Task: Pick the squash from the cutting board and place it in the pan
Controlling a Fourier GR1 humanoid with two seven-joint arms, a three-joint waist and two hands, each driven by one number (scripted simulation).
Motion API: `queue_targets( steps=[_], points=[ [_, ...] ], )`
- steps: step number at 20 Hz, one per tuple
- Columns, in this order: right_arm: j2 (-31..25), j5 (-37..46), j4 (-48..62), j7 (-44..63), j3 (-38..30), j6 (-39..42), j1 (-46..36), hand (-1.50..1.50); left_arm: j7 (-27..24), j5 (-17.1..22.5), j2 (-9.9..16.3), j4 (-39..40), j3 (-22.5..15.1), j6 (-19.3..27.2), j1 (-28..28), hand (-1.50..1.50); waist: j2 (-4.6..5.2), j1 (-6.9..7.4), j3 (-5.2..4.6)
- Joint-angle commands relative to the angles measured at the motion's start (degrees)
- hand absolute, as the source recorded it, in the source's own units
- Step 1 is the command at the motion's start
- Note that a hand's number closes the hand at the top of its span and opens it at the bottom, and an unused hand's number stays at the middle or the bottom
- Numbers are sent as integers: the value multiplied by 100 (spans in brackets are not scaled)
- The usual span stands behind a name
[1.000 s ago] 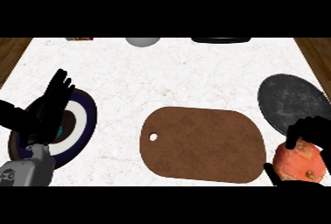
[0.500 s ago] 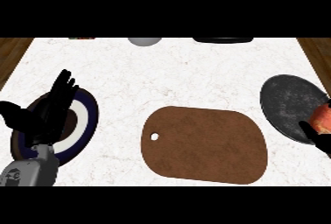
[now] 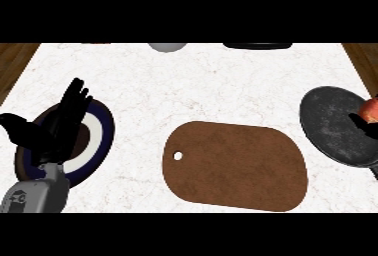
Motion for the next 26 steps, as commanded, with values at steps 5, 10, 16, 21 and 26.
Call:
queue_targets(
  steps=[5,10,16,21,26],
  points=[
    [-141,194,2777,-1213,267,-1521,-658,150,7,6,55,76,75,-104,-53,0,0,18,-1],
    [-300,541,4032,-651,283,-1753,-1163,150,-41,54,65,159,109,-179,-199,0,11,45,0],
    [-624,465,5490,-614,46,-1683,-1578,-150,-48,-115,-221,244,-75,59,-263,0,46,107,9],
    [-986,-43,5947,-1579,-333,-1464,-1692,-150,230,95,93,-263,87,-210,-1,0,33,134,15],
    [-1258,-983,6163,-2113,-1173,-833,-1587,-150,-35,17,-67,-71,-24,-219,182,0,52,118,25]
  ],
)
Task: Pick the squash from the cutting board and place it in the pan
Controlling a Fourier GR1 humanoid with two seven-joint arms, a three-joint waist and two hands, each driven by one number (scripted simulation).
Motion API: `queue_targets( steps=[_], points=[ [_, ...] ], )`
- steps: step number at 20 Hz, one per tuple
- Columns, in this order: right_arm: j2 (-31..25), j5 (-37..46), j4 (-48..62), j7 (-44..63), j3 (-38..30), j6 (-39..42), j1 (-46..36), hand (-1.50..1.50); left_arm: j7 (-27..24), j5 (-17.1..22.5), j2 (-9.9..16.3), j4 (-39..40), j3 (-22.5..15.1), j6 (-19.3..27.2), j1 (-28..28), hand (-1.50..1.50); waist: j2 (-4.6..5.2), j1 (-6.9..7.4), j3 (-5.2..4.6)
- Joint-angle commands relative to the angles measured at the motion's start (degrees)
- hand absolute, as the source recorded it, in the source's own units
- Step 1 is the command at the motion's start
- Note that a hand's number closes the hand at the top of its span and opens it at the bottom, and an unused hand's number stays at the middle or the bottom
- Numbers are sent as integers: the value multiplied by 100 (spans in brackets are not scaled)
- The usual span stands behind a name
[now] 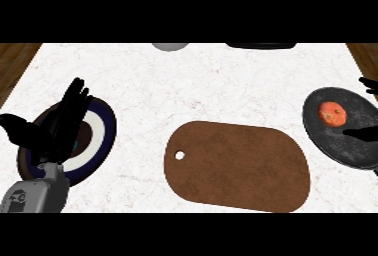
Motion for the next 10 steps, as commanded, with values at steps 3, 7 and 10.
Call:
queue_targets(
  steps=[3,7,10],
  points=[
    [-682,-890,502,-229,-755,1379,-109,-150,108,77,88,143,195,30,-168,0,-2,-81,-4],
    [-1321,-1352,817,-441,-1201,2277,203,-150,162,63,55,-227,54,-25,87,0,3,-22,8],
    [-1799,-1517,898,-1043,-1302,3192,658,-150,211,-2,-24,-170,15,82,29,0,0,-101,16]
  ],
)
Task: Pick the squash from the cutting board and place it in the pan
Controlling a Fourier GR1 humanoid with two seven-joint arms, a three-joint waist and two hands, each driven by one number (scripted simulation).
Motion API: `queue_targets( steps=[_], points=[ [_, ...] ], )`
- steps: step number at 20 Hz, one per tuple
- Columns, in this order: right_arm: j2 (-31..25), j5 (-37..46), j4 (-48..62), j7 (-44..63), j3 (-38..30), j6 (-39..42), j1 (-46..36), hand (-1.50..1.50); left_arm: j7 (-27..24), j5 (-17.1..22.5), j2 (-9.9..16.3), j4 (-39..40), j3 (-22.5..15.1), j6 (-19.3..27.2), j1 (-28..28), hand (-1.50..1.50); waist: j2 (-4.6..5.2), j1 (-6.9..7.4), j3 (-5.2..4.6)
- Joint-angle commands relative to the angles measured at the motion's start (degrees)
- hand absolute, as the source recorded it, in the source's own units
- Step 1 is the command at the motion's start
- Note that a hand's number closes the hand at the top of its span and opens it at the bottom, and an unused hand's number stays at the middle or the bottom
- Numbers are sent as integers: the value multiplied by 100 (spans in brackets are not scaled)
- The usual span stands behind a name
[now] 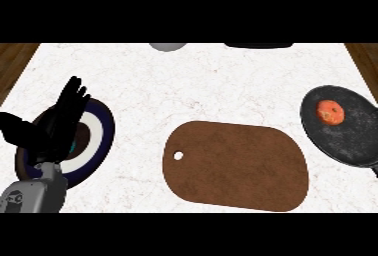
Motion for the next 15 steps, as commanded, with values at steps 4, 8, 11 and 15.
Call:
queue_targets(
  steps=[4,8,11,15],
  points=[
    [-674,-423,314,-740,-234,1924,600,-150,-95,72,21,102,125,-26,14,0,-7,-80,10],
    [-693,-482,158,-1091,-160,1967,988,-150,-147,-57,-33,77,54,58,62,0,-23,-97,14],
    [-929,-544,58,-1096,-111,2155,1087,-150,-56,-117,-169,-105,-103,126,233,0,-47,-96,10],
    [-725,-668,41,-1192,-108,1860,1321,-150,27,55,65,-34,110,-46,55,0,-29,-85,18]
  ],
)
